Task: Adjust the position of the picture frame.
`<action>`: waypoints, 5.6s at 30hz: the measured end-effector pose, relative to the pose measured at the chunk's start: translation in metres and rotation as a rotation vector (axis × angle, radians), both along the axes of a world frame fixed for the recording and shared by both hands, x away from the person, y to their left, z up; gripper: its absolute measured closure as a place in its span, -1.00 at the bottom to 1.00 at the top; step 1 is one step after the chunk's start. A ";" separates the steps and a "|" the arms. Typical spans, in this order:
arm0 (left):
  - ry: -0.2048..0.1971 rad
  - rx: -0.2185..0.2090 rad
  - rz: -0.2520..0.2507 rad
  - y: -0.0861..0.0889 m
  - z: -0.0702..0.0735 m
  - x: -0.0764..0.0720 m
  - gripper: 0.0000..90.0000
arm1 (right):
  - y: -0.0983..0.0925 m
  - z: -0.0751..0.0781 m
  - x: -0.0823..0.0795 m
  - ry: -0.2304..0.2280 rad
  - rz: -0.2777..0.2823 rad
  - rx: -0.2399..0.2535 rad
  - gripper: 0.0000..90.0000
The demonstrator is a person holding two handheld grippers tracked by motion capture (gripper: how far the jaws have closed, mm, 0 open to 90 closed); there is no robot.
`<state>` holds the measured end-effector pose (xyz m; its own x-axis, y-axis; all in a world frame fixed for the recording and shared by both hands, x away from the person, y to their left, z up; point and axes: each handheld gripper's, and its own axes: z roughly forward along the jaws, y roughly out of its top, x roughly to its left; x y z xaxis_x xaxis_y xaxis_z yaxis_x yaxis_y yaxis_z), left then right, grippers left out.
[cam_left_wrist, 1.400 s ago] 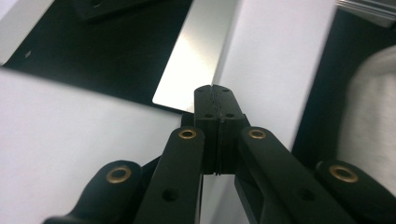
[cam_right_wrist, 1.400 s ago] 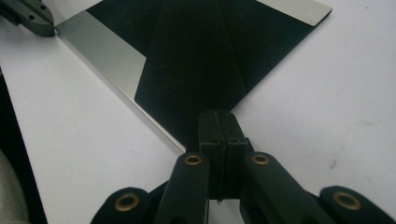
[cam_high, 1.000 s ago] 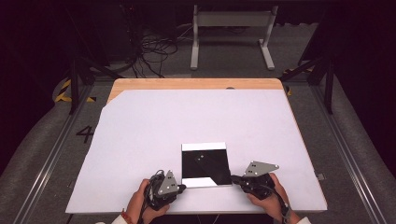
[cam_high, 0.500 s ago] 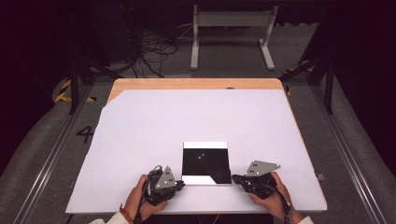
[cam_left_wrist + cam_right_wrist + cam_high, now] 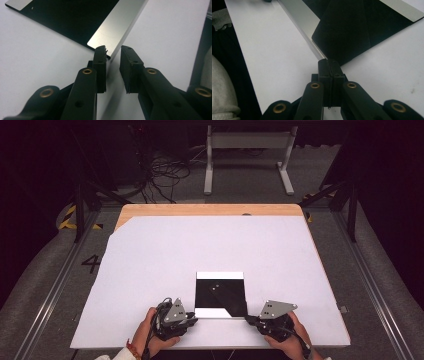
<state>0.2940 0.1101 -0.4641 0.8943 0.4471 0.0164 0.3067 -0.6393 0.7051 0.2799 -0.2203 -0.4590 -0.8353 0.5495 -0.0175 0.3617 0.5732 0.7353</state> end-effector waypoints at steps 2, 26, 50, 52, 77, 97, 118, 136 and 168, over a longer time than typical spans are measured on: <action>-0.013 0.007 0.008 -0.002 0.000 0.001 0.65 | 0.001 -0.001 0.000 -0.014 -0.008 -0.004 1.00; -0.038 0.022 0.010 -0.010 0.000 0.014 0.62 | 0.004 -0.001 0.009 -0.059 -0.052 -0.025 1.00; -0.052 -0.012 -0.010 -0.008 0.001 0.018 0.67 | 0.000 0.000 0.017 -0.045 -0.063 -0.014 1.00; -0.062 -0.030 -0.015 -0.004 0.004 0.017 0.62 | -0.001 0.002 0.017 -0.044 -0.062 -0.009 1.00; -0.113 -0.066 0.064 0.075 0.015 -0.006 0.12 | -0.020 0.014 0.016 0.021 -0.087 -0.020 0.95; -0.119 -0.049 0.149 0.094 0.011 -0.009 -0.23 | -0.011 0.016 0.024 0.105 -0.065 -0.084 0.88; -0.093 -0.051 0.152 0.087 0.006 -0.006 -0.42 | 0.008 0.022 0.043 0.190 -0.046 -0.181 0.89; -0.082 -0.042 0.144 0.084 0.004 -0.004 -0.45 | 0.010 0.025 0.046 0.212 -0.019 -0.235 0.87; -0.073 -0.029 0.140 0.082 0.002 -0.003 -0.51 | 0.016 0.027 0.049 0.201 -0.017 -0.280 0.89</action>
